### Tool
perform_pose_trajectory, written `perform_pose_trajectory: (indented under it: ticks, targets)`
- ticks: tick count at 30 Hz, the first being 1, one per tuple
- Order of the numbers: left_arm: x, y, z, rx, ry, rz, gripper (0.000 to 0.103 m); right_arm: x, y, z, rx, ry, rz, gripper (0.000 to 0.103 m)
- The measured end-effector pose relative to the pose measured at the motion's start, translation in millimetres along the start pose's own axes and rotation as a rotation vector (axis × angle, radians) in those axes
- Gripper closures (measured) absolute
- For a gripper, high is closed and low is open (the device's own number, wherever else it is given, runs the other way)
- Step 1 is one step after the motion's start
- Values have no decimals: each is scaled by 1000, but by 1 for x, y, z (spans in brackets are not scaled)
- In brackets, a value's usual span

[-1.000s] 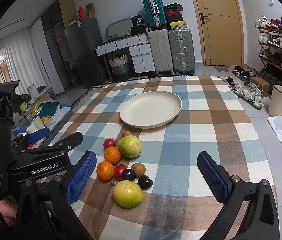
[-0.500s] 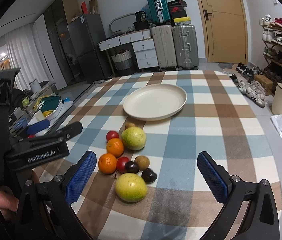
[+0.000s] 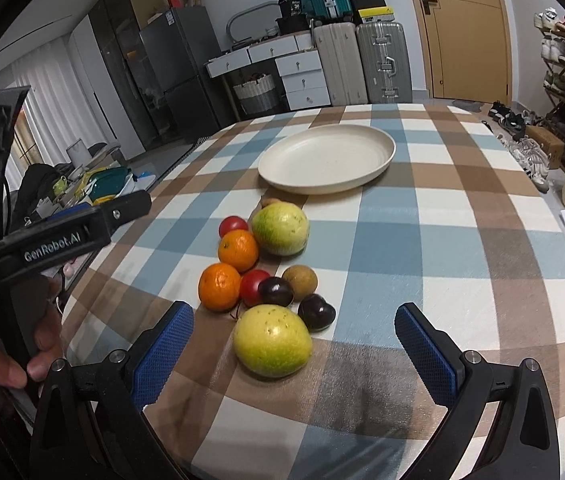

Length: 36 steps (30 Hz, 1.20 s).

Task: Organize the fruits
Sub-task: 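Grasp the large yellow-green fruit with the right tool and lift it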

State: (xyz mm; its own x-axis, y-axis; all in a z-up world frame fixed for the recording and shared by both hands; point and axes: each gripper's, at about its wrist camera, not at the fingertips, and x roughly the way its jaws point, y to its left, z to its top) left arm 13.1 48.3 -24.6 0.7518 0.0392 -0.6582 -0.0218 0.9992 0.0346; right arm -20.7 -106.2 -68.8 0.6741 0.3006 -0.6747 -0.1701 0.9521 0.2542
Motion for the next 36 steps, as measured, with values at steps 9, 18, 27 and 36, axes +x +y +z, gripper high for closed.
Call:
perform_pose_trajectory:
  ticks: [9, 18, 27, 36]
  targets:
    - [5, 4, -2, -2, 11, 5, 1, 15, 3, -7, -9, 38, 24, 0]
    - [8, 7, -6, -2, 12, 10, 1, 27, 10, -11, -33, 76, 28, 14]
    - [12, 13, -10, -6, 19, 14, 1, 36, 6, -16, -27, 111, 42, 47]
    - [23, 28, -11, -18, 61, -38, 1, 32, 2, -20, -3, 102, 97, 51]
